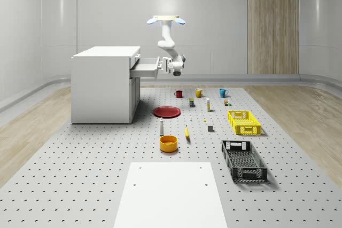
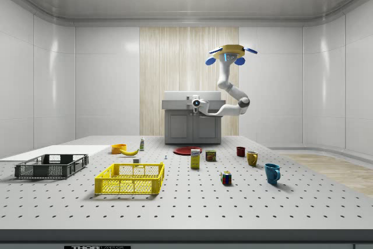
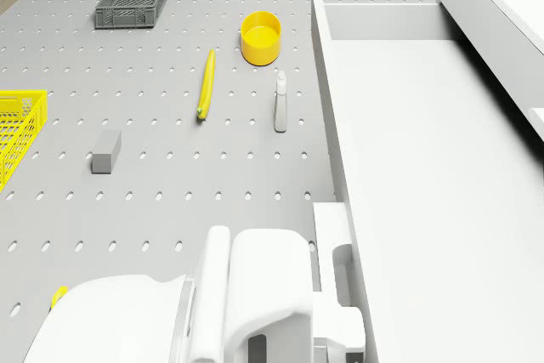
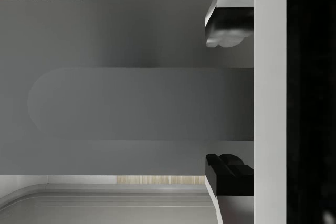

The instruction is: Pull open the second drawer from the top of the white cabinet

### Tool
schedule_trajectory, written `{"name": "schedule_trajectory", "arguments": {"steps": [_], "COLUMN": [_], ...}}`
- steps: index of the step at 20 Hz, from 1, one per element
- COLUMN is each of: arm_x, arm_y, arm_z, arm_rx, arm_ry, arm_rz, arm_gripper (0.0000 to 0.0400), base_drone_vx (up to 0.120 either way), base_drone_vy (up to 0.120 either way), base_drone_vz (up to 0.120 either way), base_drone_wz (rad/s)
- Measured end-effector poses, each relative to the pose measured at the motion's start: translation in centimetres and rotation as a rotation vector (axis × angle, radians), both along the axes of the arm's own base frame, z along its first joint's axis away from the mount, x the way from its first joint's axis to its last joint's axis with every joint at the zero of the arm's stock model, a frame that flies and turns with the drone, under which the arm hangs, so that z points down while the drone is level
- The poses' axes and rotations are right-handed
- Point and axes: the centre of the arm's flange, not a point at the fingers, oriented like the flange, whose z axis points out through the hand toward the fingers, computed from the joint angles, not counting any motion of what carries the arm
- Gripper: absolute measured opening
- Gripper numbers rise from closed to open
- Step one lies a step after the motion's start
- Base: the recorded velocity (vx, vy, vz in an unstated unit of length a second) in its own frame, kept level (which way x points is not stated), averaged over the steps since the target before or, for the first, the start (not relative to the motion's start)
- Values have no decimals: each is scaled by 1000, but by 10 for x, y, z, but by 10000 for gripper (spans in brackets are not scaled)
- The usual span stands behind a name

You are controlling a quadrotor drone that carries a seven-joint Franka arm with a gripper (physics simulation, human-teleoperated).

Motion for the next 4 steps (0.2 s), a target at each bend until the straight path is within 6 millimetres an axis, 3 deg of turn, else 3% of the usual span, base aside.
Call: {"name": "schedule_trajectory", "arguments": {"steps": [4], "arm_x": [0], "arm_y": [0], "arm_z": [0], "arm_rx": [0], "arm_ry": [0], "arm_rz": [0], "arm_gripper": [300], "base_drone_vx": [0], "base_drone_vy": [0], "base_drone_vz": [0], "base_drone_wz": [0]}}
